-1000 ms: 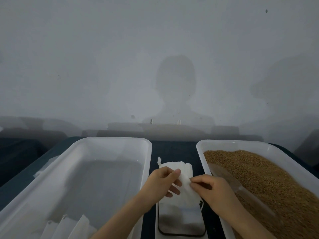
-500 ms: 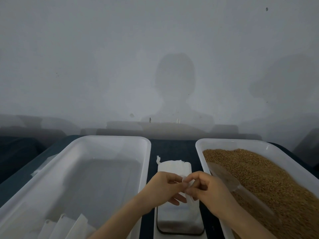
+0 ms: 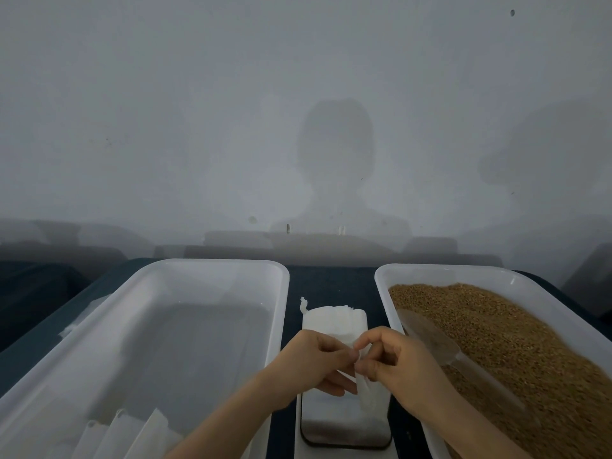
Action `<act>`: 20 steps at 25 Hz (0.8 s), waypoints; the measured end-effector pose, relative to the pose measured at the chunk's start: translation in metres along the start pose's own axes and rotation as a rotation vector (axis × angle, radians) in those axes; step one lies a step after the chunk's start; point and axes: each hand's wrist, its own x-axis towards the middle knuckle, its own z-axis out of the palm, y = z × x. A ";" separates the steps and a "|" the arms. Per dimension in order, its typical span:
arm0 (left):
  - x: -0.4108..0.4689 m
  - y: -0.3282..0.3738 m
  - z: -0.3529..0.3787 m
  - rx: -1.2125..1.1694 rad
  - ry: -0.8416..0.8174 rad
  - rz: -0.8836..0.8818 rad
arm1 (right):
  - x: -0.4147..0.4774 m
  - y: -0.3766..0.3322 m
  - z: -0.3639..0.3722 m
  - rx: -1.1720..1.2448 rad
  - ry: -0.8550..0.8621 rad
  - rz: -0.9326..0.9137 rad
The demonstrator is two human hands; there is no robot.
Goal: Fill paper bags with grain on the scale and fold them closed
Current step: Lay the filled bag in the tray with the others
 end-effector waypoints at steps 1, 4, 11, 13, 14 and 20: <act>0.000 0.000 0.000 -0.004 -0.001 0.002 | 0.000 0.000 0.000 0.003 0.000 0.001; -0.001 0.000 0.000 -0.027 -0.009 0.000 | 0.000 0.001 0.001 0.001 -0.003 -0.003; 0.005 -0.006 0.001 0.144 0.211 0.064 | 0.000 0.004 -0.001 -0.126 0.112 -0.052; 0.007 -0.010 0.002 0.349 0.335 0.151 | -0.001 0.004 0.001 -0.246 0.150 -0.147; 0.008 -0.012 0.003 0.413 0.381 0.197 | -0.001 0.005 0.001 -0.285 0.153 -0.181; 0.006 -0.013 0.005 0.468 0.363 0.362 | -0.001 0.008 0.005 -0.370 0.051 -0.183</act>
